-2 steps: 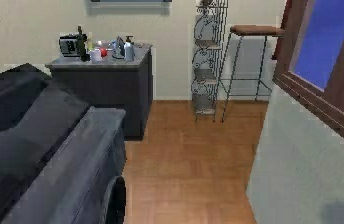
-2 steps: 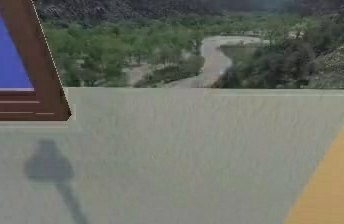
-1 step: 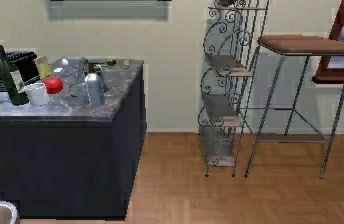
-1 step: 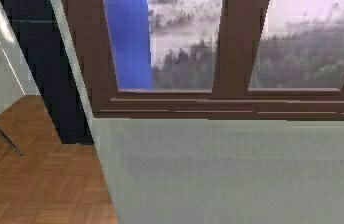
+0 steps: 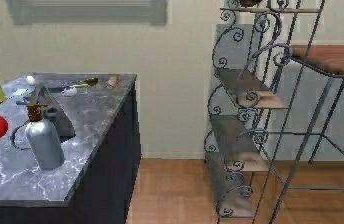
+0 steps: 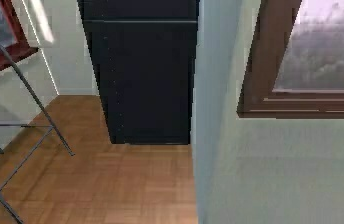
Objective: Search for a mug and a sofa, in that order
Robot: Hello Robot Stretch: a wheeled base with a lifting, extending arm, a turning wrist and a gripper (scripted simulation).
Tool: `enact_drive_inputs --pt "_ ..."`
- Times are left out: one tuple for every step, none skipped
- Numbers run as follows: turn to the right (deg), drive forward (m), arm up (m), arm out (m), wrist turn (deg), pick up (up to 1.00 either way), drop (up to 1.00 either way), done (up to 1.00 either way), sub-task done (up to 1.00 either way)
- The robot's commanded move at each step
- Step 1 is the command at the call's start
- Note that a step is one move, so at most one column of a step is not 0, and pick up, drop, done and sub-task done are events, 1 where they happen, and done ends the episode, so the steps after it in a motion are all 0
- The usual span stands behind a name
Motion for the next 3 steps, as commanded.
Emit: enact_drive_inputs --pt "-45.0 0.0 0.0 0.0 0.0 0.0 0.0 0.0 0.0" --pt "0.0 0.0 0.0 0.0 0.0 0.0 0.0 0.0 1.0" --pt "-45.0 0.0 0.0 0.0 0.0 0.0 0.0 0.0 0.0"
